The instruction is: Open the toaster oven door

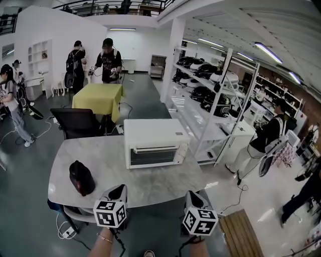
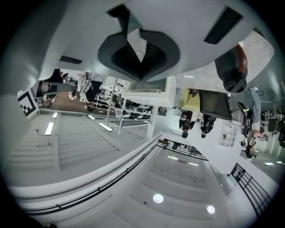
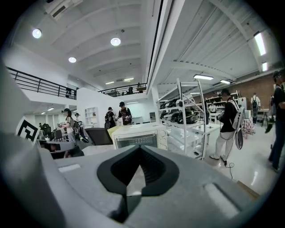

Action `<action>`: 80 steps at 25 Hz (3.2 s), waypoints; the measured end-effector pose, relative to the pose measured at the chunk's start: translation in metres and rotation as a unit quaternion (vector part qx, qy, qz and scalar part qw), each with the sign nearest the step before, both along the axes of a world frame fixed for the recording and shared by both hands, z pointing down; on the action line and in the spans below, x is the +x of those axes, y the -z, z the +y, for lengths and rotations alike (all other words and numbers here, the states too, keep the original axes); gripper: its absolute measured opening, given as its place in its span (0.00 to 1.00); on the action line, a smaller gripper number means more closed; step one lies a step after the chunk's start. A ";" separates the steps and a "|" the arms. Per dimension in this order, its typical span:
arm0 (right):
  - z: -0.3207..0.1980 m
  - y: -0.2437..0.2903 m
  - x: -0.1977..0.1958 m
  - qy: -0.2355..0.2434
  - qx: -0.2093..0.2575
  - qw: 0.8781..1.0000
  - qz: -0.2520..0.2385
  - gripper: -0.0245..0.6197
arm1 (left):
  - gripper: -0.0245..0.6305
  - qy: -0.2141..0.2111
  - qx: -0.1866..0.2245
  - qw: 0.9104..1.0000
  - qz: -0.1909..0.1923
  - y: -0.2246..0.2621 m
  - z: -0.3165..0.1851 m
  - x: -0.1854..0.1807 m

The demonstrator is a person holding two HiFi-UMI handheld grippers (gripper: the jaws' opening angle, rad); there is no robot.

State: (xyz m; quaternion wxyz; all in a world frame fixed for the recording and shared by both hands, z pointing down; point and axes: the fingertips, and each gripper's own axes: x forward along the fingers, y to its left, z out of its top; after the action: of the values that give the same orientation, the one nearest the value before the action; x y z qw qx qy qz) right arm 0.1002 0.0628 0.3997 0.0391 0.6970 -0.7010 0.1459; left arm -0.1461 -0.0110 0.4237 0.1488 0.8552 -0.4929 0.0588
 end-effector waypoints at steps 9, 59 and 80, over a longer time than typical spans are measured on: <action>-0.060 -0.016 0.033 0.033 -0.008 0.999 -0.017 0.05 | 0.04 0.027 -0.009 0.999 -0.022 -0.011 -0.039 0.028; -0.342 -0.001 0.004 0.110 -0.008 0.994 0.004 0.05 | 0.04 0.111 -0.011 0.994 -0.019 -0.003 -0.270 -0.011; -0.336 -0.026 0.060 0.084 -0.047 0.995 0.013 0.05 | 0.04 0.121 -0.030 0.992 -0.013 -0.020 -0.278 0.015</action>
State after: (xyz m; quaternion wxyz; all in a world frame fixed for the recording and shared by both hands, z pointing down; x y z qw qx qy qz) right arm 0.1599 -0.2735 0.4259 0.0929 0.6347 -0.7489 0.1664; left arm -0.1308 -0.2893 0.4435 0.1737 0.7834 -0.5930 0.0661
